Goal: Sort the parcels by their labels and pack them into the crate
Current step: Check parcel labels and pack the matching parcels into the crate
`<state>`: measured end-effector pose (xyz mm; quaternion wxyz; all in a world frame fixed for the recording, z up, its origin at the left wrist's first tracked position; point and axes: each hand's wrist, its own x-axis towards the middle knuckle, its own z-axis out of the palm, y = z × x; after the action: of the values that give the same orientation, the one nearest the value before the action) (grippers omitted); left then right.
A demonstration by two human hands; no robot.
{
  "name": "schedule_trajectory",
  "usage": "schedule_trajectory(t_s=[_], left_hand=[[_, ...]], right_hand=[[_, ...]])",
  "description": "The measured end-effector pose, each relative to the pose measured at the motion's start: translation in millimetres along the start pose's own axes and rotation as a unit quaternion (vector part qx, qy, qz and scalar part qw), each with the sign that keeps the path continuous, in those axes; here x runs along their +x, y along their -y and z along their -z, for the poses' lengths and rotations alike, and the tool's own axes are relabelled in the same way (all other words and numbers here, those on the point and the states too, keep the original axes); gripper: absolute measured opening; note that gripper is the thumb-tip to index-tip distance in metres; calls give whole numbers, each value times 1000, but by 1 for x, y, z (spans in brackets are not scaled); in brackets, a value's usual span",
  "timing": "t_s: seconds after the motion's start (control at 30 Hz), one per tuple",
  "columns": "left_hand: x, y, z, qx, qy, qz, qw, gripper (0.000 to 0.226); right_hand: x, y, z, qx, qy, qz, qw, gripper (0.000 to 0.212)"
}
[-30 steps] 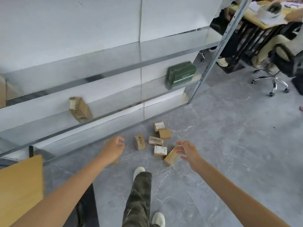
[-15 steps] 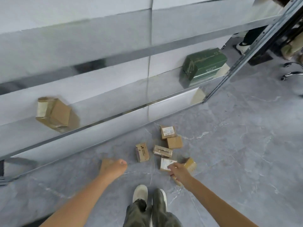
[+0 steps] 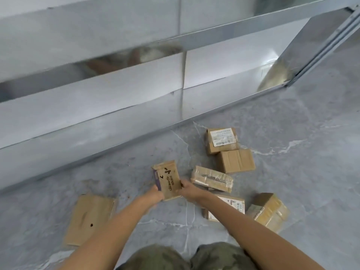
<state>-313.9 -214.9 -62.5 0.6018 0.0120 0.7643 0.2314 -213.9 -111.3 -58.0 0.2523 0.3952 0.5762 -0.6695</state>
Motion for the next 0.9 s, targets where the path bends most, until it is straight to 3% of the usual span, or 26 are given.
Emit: schedule_trajectory(t_s=[0.1, 0.27, 0.43, 0.57, 0.8, 0.9], left_hand=[[-24, -7, 0, -50, 1, 29, 998, 49], [-152, -53, 24, -72, -8, -6, 997, 43], [-353, -137, 48, -90, -16, -98, 991, 28], [-518, -203, 60, -101, -15, -179, 979, 35], [-760, -292, 87, -237, -33, -317, 918, 21], [-833, -311, 103, -229, -42, -358, 904, 41]], right_hand=[[-25, 10, 2, 32, 2, -12, 999, 50], [-151, 74, 14, 52, -93, 66, 992, 48], [-329, 177, 25, 61, -199, 177, 962, 40], [-471, 269, 33, 60, -252, 262, 929, 34], [-694, 409, 44, 19, -286, 410, 866, 37], [-769, 448, 43, 2, -270, 440, 857, 37]])
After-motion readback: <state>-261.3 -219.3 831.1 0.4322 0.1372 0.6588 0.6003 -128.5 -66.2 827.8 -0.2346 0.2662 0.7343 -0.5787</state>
